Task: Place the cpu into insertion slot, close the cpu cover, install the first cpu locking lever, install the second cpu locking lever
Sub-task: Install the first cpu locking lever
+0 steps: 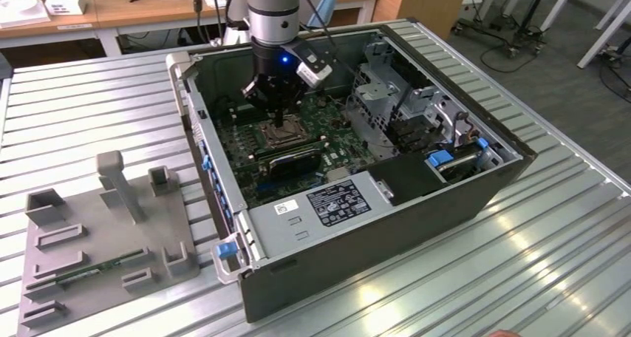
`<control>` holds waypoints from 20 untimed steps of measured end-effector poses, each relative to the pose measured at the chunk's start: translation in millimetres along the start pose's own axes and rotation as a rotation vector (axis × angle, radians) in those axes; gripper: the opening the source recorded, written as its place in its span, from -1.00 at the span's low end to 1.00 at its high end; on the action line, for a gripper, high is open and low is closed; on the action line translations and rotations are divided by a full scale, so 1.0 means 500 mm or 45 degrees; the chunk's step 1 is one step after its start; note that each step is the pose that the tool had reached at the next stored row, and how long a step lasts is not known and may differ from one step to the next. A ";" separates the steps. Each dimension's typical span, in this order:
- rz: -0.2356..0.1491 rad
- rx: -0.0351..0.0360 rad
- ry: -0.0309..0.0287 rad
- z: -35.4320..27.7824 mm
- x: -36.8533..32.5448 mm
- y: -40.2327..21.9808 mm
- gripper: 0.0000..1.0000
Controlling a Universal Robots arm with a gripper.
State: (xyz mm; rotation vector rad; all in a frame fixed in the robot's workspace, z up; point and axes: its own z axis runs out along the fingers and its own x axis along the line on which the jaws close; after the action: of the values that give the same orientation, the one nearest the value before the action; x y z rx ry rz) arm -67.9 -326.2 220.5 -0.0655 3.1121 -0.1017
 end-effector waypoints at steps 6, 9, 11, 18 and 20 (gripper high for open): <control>-0.002 -0.0358 -0.0017 0.001 -0.005 -0.001 -0.79; -0.002 -0.0412 -0.0021 0.002 -0.018 -0.003 -0.79; -0.002 -0.0414 -0.0021 0.002 -0.029 -0.005 -0.79; -0.002 -0.0423 -0.0020 0.003 -0.043 -0.007 -0.79; -0.002 -0.0422 -0.0020 0.003 -0.043 -0.007 -0.79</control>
State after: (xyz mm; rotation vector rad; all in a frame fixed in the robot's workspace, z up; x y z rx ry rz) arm -46.2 -328.7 219.9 -0.0690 3.1124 -0.0501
